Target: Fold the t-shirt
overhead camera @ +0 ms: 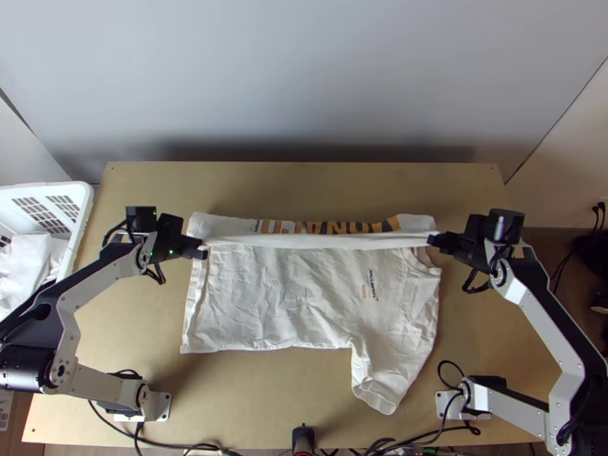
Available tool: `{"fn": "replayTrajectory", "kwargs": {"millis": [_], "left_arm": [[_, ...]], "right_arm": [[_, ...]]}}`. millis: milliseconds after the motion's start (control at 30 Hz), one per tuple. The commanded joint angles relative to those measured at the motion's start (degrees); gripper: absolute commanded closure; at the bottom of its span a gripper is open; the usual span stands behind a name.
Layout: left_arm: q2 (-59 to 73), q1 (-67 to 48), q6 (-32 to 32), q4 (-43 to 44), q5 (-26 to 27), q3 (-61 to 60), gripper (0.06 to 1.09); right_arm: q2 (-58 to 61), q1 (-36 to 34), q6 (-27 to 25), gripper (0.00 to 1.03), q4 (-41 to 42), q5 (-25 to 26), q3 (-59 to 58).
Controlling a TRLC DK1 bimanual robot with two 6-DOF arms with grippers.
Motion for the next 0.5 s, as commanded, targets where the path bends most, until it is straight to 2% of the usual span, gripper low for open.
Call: {"fn": "replayTrajectory", "kwargs": {"millis": [0, 233, 467], "left_arm": [[1.52, -1.62, 0.13, -0.34, 0.11, -1.29, 1.05], [2.93, -3.11, 1.63, -2.10, 0.02, -0.41, 1.05], [4.42, -2.49, 3.56, -5.00, -0.07, 1.44, 1.05]], "right_arm": [[-0.42, 3.92, 2.11, 1.00, -0.46, -0.26, -2.12], [2.13, 10.24, 4.13, 1.00, -0.10, -0.17, -3.96], [8.90, 9.45, 3.16, 1.00, -2.21, 0.18, -1.94]]}}
